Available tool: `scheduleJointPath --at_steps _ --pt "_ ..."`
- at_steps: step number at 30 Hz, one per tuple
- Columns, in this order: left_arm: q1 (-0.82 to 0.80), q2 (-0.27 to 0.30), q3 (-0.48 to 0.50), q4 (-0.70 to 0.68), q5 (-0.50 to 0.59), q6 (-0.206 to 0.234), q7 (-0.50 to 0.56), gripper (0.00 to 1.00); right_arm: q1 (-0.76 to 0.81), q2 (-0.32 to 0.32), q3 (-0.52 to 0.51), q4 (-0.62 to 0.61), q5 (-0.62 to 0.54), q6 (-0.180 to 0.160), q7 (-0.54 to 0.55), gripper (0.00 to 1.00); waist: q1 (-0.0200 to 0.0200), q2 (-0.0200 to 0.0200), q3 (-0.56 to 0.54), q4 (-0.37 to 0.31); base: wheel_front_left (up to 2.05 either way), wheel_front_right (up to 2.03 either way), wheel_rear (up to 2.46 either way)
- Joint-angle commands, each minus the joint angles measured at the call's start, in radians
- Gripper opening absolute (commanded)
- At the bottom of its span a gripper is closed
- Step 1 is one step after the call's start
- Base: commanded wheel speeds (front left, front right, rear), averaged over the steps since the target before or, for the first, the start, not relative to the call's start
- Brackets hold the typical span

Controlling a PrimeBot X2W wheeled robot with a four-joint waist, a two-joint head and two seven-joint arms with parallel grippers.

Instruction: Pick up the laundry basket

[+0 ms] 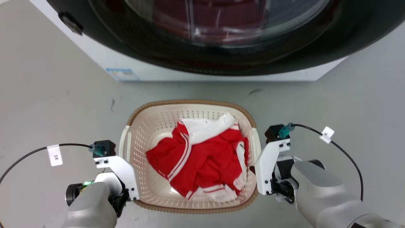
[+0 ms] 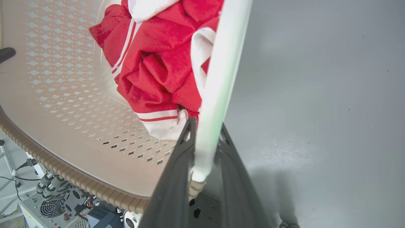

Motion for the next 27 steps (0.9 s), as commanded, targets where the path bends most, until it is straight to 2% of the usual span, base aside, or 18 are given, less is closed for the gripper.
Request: scheduleJointPath --at_steps 1,11,27 --pt "-0.024 -0.029 -0.012 -0.017 0.0 -0.005 0.009 0.0 0.032 0.025 0.015 -0.003 0.003 0.005 0.03 0.0 0.0 0.0 -0.081 -0.03 0.0 0.0 0.0" --pt "-0.047 -0.048 -0.062 -0.016 -0.028 -0.005 0.129 0.0 0.046 0.026 0.024 0.035 0.03 0.005 0.176 0.0 0.0 0.0 -0.236 -0.061 0.0 0.0 0.0" --pt "-0.029 -0.085 -0.112 -0.01 -0.086 -0.008 0.389 0.0 0.064 0.02 0.02 0.07 0.069 0.009 0.39 0.0 0.0 0.0 -0.434 -0.044 0.0 0.0 0.0"
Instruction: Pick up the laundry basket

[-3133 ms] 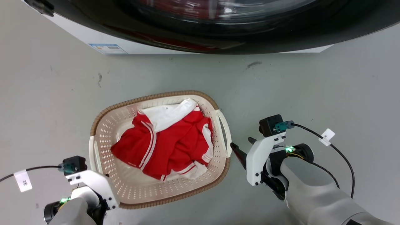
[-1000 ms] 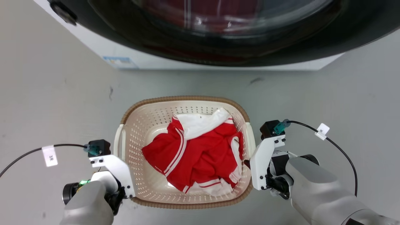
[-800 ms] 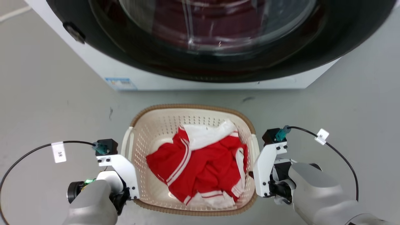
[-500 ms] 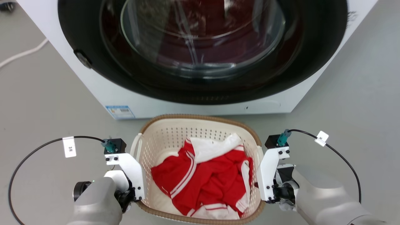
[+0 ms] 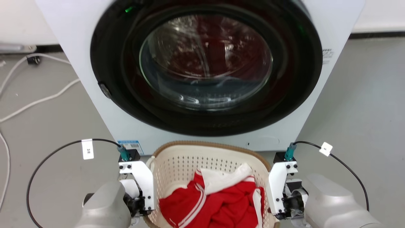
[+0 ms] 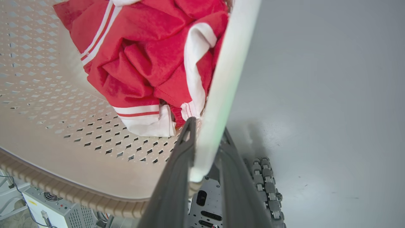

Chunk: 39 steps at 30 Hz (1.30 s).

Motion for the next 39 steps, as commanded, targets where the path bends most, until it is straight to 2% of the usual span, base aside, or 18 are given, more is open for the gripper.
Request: scheduleJointPath --at_steps 1,8,15,24,39 --pt "-0.005 -0.032 -0.002 -0.017 -0.011 -0.012 0.003 0.0 0.016 0.026 0.007 -0.014 -0.001 0.013 0.023 0.0 0.0001 -0.0001 -0.033 0.005 0.0 0.0 0.0" --pt "0.016 -0.035 -0.008 -0.014 -0.025 -0.012 0.05 0.0 0.0 0.017 0.008 -0.006 -0.002 0.013 0.112 0.0 0.0001 -0.0001 -0.077 0.003 0.0 0.0 0.0" --pt "0.049 -0.033 -0.004 -0.012 -0.039 0.002 0.044 0.0 0.034 0.007 0.003 -0.004 -0.015 0.013 0.139 0.0 0.0001 -0.0001 -0.098 -0.009 0.0 0.0 0.0" --pt "0.096 -0.047 -0.009 -0.011 -0.048 0.01 0.004 0.0 0.067 0.012 -0.014 -0.004 -0.036 0.013 0.104 0.0 0.0001 -0.0001 -0.11 -0.012 0.0 0.0 0.0" --pt "0.084 -0.052 -0.016 -0.011 -0.051 0.018 -0.054 0.0 0.05 0.014 -0.06 -0.004 -0.073 0.013 0.085 0.0 0.0001 -0.0001 -0.095 -0.007 0.0 0.0 0.0"
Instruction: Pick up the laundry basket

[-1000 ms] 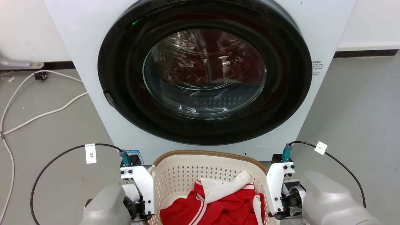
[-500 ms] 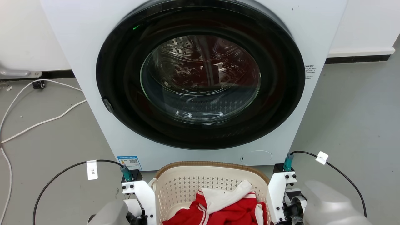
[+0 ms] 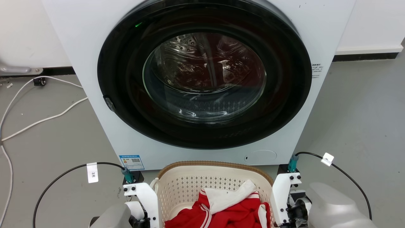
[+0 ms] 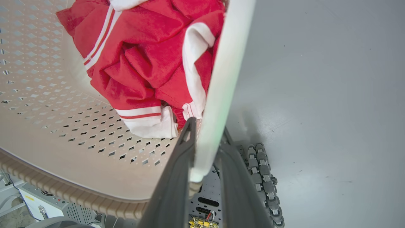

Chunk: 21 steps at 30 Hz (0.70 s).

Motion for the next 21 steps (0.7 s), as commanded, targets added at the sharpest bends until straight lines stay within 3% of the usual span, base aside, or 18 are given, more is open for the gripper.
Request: scheduleJointPath --at_steps 1,21 --pt "-0.021 -0.023 0.0 -0.014 -0.007 -0.007 -0.011 0.0 0.0 0.027 -0.001 -0.011 -0.011 0.013 0.003 0.0 0.0 -0.0001 0.001 0.0 0.0 0.0 0.0" --pt "-0.002 -0.022 -0.007 -0.014 -0.02 0.003 -0.038 0.0 0.007 0.025 -0.072 -0.011 -0.083 0.013 -0.001 0.0 0.0 -0.0001 0.005 0.001 0.0 0.0 0.0"
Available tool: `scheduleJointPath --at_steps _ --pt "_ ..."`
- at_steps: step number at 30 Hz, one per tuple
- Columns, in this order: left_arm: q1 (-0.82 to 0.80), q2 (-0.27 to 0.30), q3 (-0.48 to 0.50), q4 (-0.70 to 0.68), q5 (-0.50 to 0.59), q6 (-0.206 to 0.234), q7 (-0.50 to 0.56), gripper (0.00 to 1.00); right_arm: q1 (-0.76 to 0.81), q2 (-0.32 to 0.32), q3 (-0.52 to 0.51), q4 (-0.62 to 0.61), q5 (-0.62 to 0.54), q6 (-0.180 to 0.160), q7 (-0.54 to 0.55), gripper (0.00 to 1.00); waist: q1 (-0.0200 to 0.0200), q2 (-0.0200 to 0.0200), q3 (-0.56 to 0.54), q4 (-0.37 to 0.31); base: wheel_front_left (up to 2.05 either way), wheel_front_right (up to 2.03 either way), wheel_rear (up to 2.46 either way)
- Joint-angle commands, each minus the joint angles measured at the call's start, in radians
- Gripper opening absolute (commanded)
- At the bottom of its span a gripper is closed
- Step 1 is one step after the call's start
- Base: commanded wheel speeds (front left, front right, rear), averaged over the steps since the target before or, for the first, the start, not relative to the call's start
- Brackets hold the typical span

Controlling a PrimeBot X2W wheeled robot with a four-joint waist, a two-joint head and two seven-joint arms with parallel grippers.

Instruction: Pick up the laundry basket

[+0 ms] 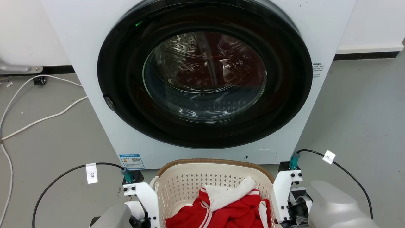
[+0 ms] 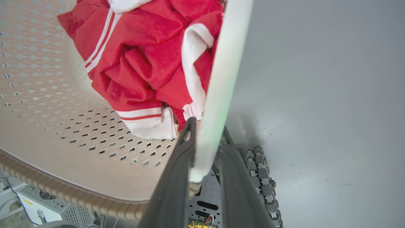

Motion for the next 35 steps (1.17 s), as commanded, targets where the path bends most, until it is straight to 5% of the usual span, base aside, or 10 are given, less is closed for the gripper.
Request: scheduleJointPath --at_steps 1,35 --pt "-0.002 -0.021 -0.001 -0.014 -0.006 -0.004 -0.008 0.0 0.007 0.025 -0.002 -0.011 -0.013 0.013 0.003 0.0 0.0 0.0 0.0 0.001 0.0 0.0 0.0" --pt "0.009 -0.022 -0.017 -0.014 -0.031 0.001 0.006 0.0 0.039 0.038 -0.151 -0.011 -0.151 0.013 0.024 0.0 0.0 0.0 0.001 0.003 0.0 0.0 0.0"
